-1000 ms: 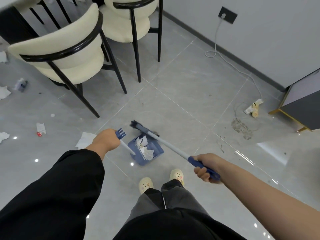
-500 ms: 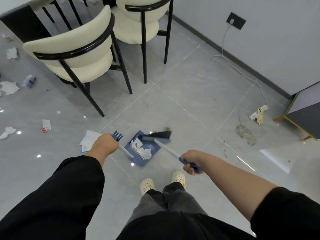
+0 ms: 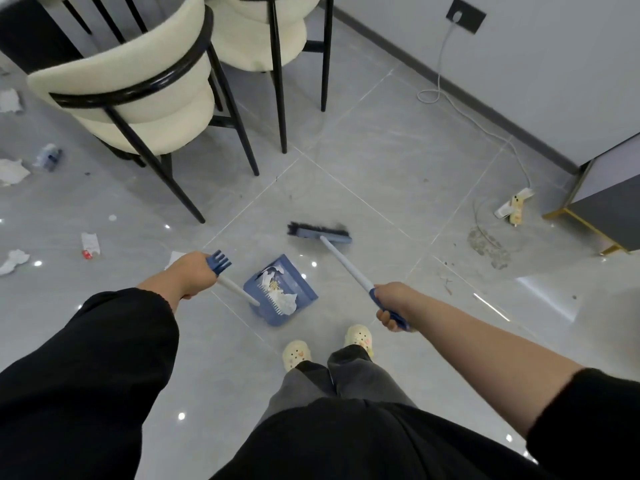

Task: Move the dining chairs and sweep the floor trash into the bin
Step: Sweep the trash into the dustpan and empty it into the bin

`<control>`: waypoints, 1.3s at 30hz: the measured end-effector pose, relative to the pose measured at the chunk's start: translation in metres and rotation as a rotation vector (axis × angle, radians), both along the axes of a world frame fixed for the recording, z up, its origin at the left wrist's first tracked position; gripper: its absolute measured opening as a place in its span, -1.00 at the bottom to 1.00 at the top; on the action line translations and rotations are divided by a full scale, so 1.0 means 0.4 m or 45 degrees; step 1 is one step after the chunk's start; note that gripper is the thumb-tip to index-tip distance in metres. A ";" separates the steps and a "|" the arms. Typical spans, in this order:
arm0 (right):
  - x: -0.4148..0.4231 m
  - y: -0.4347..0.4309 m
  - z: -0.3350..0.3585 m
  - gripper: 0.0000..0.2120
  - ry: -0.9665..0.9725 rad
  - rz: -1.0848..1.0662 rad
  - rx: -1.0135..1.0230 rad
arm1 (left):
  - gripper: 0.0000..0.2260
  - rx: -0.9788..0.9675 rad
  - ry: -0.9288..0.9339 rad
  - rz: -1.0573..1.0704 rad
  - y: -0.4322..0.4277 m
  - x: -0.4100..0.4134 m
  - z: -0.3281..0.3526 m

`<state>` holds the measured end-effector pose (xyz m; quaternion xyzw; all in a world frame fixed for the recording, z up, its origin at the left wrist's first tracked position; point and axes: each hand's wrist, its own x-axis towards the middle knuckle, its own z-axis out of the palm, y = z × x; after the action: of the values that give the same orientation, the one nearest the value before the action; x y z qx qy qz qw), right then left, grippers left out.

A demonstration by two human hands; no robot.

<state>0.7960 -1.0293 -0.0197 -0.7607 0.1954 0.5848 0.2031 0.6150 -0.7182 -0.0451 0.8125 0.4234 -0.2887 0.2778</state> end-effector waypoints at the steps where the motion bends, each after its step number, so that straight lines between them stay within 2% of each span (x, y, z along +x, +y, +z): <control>1: -0.022 0.001 -0.023 -0.85 0.041 -0.050 -0.033 | -0.82 -0.010 0.004 -0.002 0.003 -0.006 -0.006; 6: -0.122 -0.042 -0.044 -0.65 0.243 -0.254 0.051 | -0.67 -0.029 0.053 -0.005 0.000 -0.029 -0.007; 9: -0.123 -0.067 0.020 -0.73 0.293 -0.261 0.147 | -0.69 -0.040 0.038 0.036 -0.004 -0.036 0.010; 11: -0.111 -0.069 0.071 -0.77 0.299 -0.271 0.176 | -0.76 -0.139 0.040 0.093 0.006 -0.044 0.006; 14: -0.111 -0.053 0.113 -0.67 0.157 -0.152 0.159 | -0.91 -0.338 0.016 0.290 0.001 -0.042 0.022; 17: -0.104 -0.005 0.124 -0.60 0.027 -0.028 0.153 | -0.82 -0.512 0.027 0.309 -0.014 -0.035 0.034; 20: -0.079 0.053 0.097 -0.62 -0.115 0.054 0.111 | -0.77 -0.603 0.075 0.342 -0.032 -0.030 0.035; 23: -0.052 0.102 0.056 -0.68 -0.161 0.160 0.094 | -0.78 -0.539 0.042 0.386 -0.053 -0.023 0.022; 26: -0.015 0.145 0.052 -0.82 -0.080 0.171 0.031 | -0.81 -0.438 0.002 0.447 -0.069 -0.041 0.018; 33: 0.037 0.259 0.090 -0.79 -0.040 0.463 0.008 | -0.83 -0.393 -0.148 0.809 -0.086 -0.139 0.032; 39: -0.011 0.401 0.123 -0.82 -0.022 0.766 0.088 | -0.80 -0.301 -0.285 1.156 -0.057 -0.243 0.076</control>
<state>0.7917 -0.8688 0.0294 -0.7819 -0.0606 0.6186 0.0480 0.5178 -0.7408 -0.0146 0.5344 0.6671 -0.0951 0.5102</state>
